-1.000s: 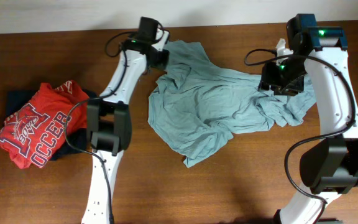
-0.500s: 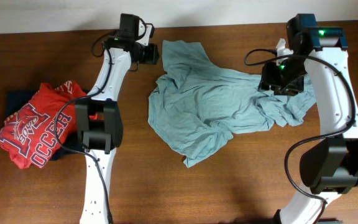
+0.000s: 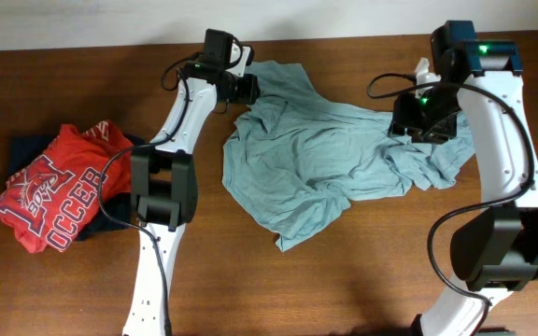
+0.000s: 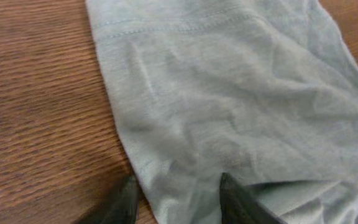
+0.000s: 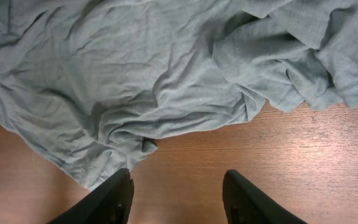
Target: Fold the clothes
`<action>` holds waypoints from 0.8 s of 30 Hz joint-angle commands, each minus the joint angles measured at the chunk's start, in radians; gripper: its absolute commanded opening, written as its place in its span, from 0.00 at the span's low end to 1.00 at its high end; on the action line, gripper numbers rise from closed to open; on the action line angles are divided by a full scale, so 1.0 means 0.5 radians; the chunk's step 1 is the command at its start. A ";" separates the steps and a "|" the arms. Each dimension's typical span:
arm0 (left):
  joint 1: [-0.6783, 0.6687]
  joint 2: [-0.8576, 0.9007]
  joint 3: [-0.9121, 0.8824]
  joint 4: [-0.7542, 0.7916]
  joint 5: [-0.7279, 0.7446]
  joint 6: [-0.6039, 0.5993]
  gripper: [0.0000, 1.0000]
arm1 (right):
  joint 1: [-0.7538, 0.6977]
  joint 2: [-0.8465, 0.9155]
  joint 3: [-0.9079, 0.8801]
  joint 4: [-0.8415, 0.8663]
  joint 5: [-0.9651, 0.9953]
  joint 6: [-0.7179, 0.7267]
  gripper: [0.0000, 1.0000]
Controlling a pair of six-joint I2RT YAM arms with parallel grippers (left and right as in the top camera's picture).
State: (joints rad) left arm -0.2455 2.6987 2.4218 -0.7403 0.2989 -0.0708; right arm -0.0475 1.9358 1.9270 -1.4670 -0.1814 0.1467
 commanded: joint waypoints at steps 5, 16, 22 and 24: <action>0.042 0.083 0.006 -0.008 -0.172 -0.007 0.01 | 0.003 -0.065 -0.013 -0.006 0.018 0.000 0.51; 0.302 0.082 0.483 -0.079 -0.226 -0.007 0.00 | 0.003 -0.065 -0.013 0.001 0.019 0.000 0.50; 0.372 0.082 0.555 -0.081 -0.225 0.069 0.00 | 0.003 -0.065 -0.013 0.015 0.019 0.000 0.51; 0.376 0.082 0.555 -0.108 -0.254 0.153 0.03 | 0.003 -0.065 -0.013 0.015 0.019 0.000 0.51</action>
State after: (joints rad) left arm -0.0528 2.7342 2.6877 -0.7792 0.1963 -0.0608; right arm -0.0475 1.9347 1.9270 -1.4620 -0.1818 0.1471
